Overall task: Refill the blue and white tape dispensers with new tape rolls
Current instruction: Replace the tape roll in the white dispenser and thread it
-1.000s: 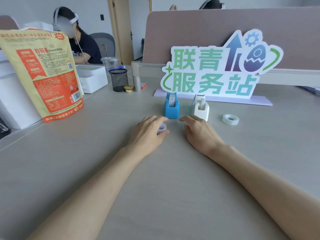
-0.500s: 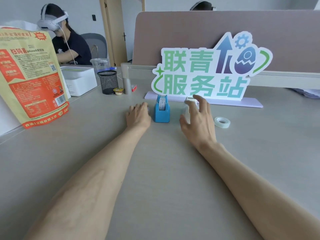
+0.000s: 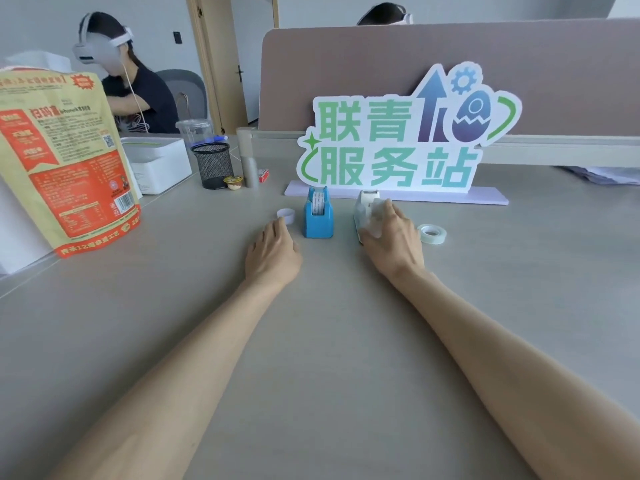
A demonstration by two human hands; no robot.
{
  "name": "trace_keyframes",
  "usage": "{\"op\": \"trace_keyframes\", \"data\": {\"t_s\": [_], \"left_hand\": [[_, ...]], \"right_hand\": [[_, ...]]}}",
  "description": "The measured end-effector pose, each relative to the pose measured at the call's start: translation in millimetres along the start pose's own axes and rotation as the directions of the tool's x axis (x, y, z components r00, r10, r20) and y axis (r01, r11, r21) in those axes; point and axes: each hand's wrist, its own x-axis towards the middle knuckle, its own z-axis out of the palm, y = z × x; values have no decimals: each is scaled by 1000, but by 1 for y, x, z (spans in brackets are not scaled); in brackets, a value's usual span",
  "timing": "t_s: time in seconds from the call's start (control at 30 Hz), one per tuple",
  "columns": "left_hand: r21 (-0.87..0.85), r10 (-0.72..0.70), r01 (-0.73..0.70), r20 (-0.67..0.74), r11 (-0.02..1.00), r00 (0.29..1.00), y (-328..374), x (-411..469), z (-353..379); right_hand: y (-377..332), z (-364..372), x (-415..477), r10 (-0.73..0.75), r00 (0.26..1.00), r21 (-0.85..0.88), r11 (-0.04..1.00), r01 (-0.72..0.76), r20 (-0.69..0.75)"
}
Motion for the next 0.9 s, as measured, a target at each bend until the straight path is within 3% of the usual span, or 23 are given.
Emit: {"op": "trace_keyframes", "data": {"t_s": [0.2, 0.33, 0.5, 0.63, 0.8, 0.9], "left_hand": [[-11, 143, -143, 54, 990, 988, 1, -35, -10], [-231, 300, -276, 77, 933, 951, 7, -38, -12], [-629, 285, -132, 148, 766, 947, 12, -33, -13], [-730, 302, -23, 254, 683, 919, 16, -34, -14], [-753, 363, -14, 300, 658, 882, 20, -39, -13], [-719, 323, -52, 246, 693, 914, 21, -39, -12]], "right_hand": [[5, -30, -33, -44, 997, 152, 988, 35, 57], [18, -53, -55, -77, 984, 257, 966, 34, 159], [22, -65, -63, -124, 971, 441, 897, 21, 206], [20, -65, -64, -218, 939, 523, 851, 49, 266], [16, -68, -69, -316, 919, 481, 859, 173, 235], [16, -65, -75, -435, 882, 262, 885, 384, 178]]}}
